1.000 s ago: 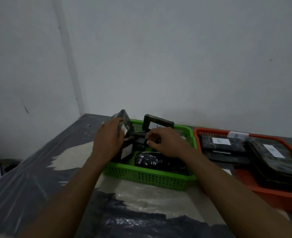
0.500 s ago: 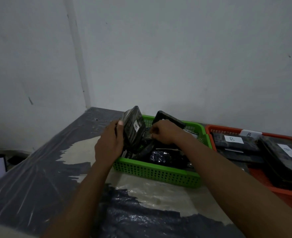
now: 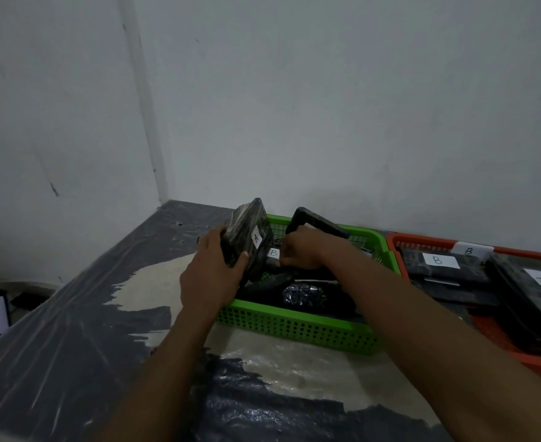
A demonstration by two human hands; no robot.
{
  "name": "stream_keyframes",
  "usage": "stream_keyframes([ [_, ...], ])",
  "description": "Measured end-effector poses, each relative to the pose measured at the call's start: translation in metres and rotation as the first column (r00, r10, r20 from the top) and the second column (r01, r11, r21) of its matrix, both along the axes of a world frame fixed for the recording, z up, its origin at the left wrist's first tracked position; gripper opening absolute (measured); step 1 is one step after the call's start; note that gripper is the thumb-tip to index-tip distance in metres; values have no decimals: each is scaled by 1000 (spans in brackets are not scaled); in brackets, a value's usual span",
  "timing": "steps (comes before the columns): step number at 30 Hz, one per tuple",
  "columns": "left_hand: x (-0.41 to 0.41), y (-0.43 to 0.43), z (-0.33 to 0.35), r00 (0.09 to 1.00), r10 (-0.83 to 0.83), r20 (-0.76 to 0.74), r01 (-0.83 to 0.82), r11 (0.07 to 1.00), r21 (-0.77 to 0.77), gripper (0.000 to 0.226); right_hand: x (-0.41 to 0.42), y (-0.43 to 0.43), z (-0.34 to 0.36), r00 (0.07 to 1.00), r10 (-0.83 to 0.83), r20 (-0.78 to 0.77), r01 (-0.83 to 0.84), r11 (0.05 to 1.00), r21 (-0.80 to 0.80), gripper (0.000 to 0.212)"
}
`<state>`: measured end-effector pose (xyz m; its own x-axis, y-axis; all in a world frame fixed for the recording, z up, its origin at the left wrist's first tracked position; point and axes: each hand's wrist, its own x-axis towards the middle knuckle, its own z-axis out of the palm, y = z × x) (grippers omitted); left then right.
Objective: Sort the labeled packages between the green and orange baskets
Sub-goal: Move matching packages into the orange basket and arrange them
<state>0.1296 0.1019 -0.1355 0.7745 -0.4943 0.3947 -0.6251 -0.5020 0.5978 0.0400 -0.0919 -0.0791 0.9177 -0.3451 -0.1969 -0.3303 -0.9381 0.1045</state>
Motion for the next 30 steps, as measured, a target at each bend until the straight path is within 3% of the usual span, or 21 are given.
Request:
stream_keyframes([
  [3, -1, 0, -2, 1000, 16, 25, -15, 1000, -26, 65, -6, -10, -2, 997, -69, 16, 70, 997, -37, 43],
  [8, -2, 0, -2, 999, 21, 47, -19, 999, -43, 64, -2, -16, -10, 993, -68, 95, 62, 996, 66, 37],
  [10, -3, 0, -2, 998, 27, 52, -25, 999, -36, 63, 5, -13, -12, 986, -68, 154, 53, 994, 100, 47],
  [13, -4, 1, -1, 998, 21, 63, -20, 999, -29, 62, 15, -8, -11, 989, -99, 109, 88, 991, 104, 69],
  [17, -6, -1, 0, 997, 29, 78, -27, 999, -18, 61, 23, -5, -13, 986, -145, 77, 140, 987, 74, 78],
  [24, -5, -2, 0, 995, 39, 93, -37, 999, -19, 60, 31, -2, -21, 983, -150, 103, 144, 988, 57, 42],
  [26, -5, -2, 0, 995, 38, 94, -36, 999, -22, 60, 29, -4, -21, 982, -146, 123, 134, 985, 105, 44],
  [30, -4, -1, 0, 995, 31, 96, -30, 999, -17, 62, 8, -16, -3, 948, -209, 239, 117, 930, 347, 60],
])
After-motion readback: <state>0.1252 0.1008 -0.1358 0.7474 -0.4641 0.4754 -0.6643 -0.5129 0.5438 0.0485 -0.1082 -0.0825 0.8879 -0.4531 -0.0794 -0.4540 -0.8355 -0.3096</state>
